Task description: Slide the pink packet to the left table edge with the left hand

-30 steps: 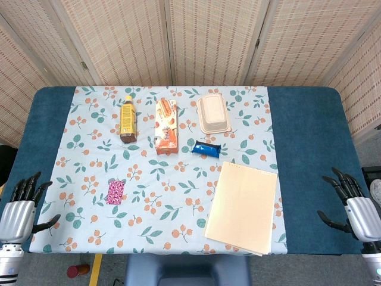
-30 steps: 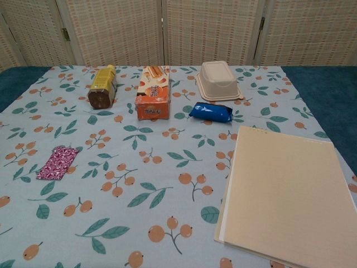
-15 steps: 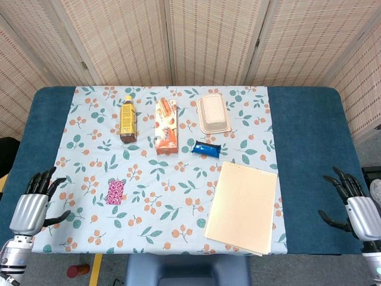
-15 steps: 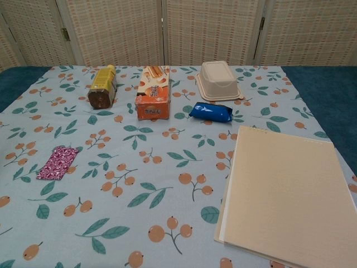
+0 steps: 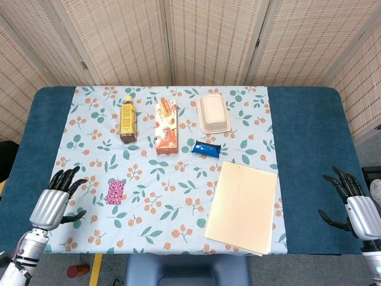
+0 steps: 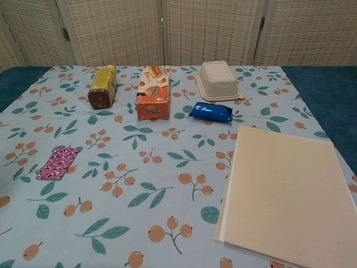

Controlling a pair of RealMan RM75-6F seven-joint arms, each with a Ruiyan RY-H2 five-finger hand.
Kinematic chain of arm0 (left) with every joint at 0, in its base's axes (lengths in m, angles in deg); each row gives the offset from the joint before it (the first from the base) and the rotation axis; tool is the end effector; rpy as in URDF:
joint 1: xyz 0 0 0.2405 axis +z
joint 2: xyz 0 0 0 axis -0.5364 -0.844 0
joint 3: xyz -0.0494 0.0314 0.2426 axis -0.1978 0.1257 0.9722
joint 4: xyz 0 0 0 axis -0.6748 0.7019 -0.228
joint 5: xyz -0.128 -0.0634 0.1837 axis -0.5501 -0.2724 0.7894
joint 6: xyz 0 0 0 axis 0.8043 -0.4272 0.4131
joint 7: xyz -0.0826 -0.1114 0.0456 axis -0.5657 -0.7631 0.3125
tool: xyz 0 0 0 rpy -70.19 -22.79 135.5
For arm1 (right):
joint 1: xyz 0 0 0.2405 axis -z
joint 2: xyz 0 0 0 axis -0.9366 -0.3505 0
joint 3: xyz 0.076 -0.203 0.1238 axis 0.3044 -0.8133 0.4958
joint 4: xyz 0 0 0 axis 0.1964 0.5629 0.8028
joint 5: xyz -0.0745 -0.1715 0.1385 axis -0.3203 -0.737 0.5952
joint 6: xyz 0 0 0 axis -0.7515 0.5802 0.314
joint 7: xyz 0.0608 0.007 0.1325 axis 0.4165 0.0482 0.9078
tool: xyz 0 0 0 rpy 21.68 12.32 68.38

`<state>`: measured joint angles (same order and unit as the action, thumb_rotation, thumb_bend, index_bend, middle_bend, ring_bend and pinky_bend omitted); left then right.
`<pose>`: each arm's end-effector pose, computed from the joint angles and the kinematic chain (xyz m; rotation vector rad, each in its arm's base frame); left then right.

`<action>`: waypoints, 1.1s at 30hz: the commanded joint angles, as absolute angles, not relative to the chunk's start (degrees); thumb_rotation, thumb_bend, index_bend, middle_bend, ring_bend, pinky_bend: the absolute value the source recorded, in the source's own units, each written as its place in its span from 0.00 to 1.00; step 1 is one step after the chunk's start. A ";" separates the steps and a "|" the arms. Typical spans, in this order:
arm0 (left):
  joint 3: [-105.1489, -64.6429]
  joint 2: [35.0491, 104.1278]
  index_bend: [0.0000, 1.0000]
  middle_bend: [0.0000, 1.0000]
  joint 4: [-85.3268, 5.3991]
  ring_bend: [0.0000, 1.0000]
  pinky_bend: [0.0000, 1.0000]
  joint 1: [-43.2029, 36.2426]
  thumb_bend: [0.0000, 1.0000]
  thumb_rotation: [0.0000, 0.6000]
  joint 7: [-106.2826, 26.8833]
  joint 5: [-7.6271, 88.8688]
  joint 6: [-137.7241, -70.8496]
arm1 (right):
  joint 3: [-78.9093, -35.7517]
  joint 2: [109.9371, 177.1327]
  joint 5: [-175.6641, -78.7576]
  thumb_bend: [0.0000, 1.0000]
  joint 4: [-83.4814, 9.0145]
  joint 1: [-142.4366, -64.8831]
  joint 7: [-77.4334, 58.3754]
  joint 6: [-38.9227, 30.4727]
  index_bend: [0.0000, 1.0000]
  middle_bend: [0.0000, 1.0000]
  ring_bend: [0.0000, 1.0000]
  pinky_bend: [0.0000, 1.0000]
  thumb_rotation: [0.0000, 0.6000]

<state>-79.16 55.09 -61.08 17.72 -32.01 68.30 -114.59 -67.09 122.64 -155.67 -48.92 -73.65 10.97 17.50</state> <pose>-0.2662 0.2274 0.0793 -1.6712 -0.8538 -0.9102 -0.3339 -0.1723 0.1482 1.3759 -1.0960 1.0941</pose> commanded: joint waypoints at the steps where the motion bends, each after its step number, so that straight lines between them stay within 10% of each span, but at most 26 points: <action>1: -78.86 55.39 0.25 0.00 -61.03 0.00 0.00 15.95 0.22 1.00 -32.21 69.25 -112.51 | -67.12 122.54 -155.74 0.28 -48.89 -73.55 11.15 17.68 0.15 0.05 0.00 0.00 1.00; 17: -79.08 57.06 0.29 0.00 -61.00 0.00 0.00 7.73 0.21 0.99 -37.44 66.06 -99.62 | -67.30 122.02 -156.57 0.28 -49.24 -73.34 11.51 18.55 0.15 0.05 0.00 0.00 1.00; 24: -79.57 59.67 0.31 0.00 -59.37 0.00 0.00 4.63 0.20 0.62 -37.61 63.12 -94.97 | -67.37 121.57 -157.17 0.28 -49.77 -73.19 11.54 19.28 0.15 0.05 0.00 0.00 1.00; 33: -79.60 63.43 0.32 0.00 -55.40 0.00 0.00 3.37 0.17 0.51 -37.96 59.58 -92.97 | -67.65 121.65 -157.46 0.28 -49.62 -72.80 12.11 19.84 0.15 0.05 0.00 0.00 1.00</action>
<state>-79.69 63.04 -55.84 3.54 -38.08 59.94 -93.22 -67.65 121.65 -157.46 -49.62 -72.80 12.11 19.83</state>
